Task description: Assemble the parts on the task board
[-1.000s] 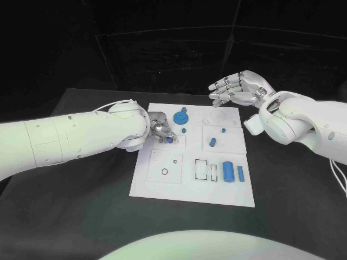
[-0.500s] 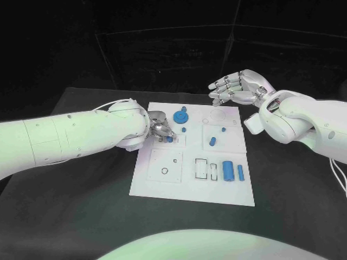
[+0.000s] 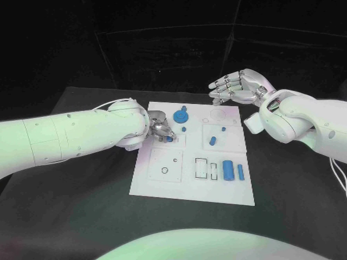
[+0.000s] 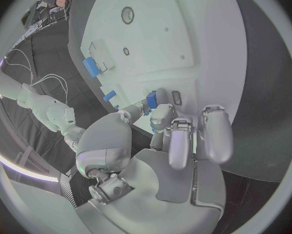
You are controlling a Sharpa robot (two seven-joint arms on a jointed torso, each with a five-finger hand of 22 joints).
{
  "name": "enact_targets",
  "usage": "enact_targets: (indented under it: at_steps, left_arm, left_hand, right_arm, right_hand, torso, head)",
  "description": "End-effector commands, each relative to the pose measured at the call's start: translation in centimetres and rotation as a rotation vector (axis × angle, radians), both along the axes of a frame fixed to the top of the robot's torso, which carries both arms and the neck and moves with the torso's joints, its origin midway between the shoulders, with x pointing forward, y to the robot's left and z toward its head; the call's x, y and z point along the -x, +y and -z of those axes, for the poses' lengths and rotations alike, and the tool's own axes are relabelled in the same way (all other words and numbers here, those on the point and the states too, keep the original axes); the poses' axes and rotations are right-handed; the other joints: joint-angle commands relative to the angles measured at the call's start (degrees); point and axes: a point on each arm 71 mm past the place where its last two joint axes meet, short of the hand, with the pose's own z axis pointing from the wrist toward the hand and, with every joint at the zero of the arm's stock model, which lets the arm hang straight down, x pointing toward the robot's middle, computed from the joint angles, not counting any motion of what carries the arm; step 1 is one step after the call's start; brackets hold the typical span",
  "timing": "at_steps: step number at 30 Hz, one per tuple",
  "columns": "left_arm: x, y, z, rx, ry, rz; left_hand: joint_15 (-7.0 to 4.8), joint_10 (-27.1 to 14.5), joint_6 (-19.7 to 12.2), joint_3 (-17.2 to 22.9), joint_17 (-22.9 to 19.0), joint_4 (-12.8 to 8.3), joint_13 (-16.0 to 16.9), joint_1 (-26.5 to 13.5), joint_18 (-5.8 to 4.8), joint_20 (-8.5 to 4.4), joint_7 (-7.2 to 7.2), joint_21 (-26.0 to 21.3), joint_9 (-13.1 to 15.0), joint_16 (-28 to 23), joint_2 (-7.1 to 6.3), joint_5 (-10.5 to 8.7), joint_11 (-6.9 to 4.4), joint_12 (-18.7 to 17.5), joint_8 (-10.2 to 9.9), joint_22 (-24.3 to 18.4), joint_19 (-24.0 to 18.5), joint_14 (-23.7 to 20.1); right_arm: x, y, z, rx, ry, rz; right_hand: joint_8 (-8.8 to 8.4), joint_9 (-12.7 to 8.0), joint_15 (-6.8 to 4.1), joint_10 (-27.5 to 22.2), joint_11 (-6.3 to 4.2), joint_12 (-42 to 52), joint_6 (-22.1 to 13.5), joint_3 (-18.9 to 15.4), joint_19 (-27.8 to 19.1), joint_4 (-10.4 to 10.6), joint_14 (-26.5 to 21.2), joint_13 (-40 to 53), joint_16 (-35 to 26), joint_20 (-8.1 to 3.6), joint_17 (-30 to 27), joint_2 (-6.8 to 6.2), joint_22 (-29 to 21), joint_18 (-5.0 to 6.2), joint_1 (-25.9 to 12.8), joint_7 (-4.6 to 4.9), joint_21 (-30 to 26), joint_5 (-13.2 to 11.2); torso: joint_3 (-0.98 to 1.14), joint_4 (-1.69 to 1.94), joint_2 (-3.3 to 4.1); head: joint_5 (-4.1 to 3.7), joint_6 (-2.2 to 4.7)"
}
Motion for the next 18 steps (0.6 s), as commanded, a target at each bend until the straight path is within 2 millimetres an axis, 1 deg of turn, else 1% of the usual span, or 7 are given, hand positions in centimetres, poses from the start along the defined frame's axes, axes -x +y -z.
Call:
enact_targets:
  at_steps: [1, 9, 18]
  left_arm:
    - [0.08, 0.02, 0.07, -0.004, 0.013, 0.006]
    - [0.15, -0.02, 0.05, -0.002, 0.012, 0.008]
    - [0.04, 0.12, 0.01, 0.005, 0.006, -0.003]
  left_hand:
    - [-0.28, 0.47, 0.51, -0.66, 15.09, 0.24, -0.02, -0.29, -0.66, -0.24, -0.06, 0.18, -0.32, 0.19, -0.43, -0.38, 0.08, 0.36, 0.2, 0.11, 0.12, 5.83]
    - [-0.28, 0.59, 0.61, -1.23, 15.09, 0.66, 0.09, -0.66, -0.7, -0.24, -0.09, 0.3, -0.65, 0.19, -0.27, -0.38, 0.07, 0.48, 0.32, 0.36, 0.22, 5.83]
    - [-0.31, 0.69, 0.73, -3.64, 15.09, 2.43, 0.1, -2.11, -0.7, -0.26, -0.15, 0.25, -1.73, 0.19, 0.07, -0.51, 0.02, 0.52, 0.73, 0.41, 0.25, 5.83]
  right_arm:
    - [0.03, 0.15, -0.17, -0.005, -0.009, -0.011]
    - [0.02, 0.18, -0.16, -0.005, -0.009, -0.012]
    - [0.03, 0.19, -0.16, -0.005, -0.008, -0.013]
  right_hand:
    - [0.19, -0.06, 0.29, -0.32, -0.09, 0.32, -0.36, 0.27, 0.12, 0.0, -0.04, -0.07, -0.38, 0.42, -0.06, -0.01, -0.06, 0.48, -0.42, 1.2, -0.21, 0.38]
    - [0.19, -0.06, 0.29, -0.32, -0.09, 0.32, -0.36, 0.27, 0.12, 0.0, -0.04, -0.07, -0.38, 0.42, -0.06, -0.01, -0.06, 0.48, -0.42, 1.2, -0.21, 0.38]
    - [0.19, -0.06, 0.29, -0.32, -0.09, 0.32, -0.36, 0.27, 0.12, 0.0, -0.04, -0.07, -0.38, 0.42, -0.06, -0.01, -0.06, 0.48, -0.42, 1.2, -0.21, 0.38]
  torso:
    - [-0.02, 0.02, -0.02]
    - [-0.01, -0.03, -0.03]
    - [0.0, -0.01, -0.02]
  head:
    - [0.08, -0.14]
    - [0.12, -0.11]
    - [0.05, 0.04]
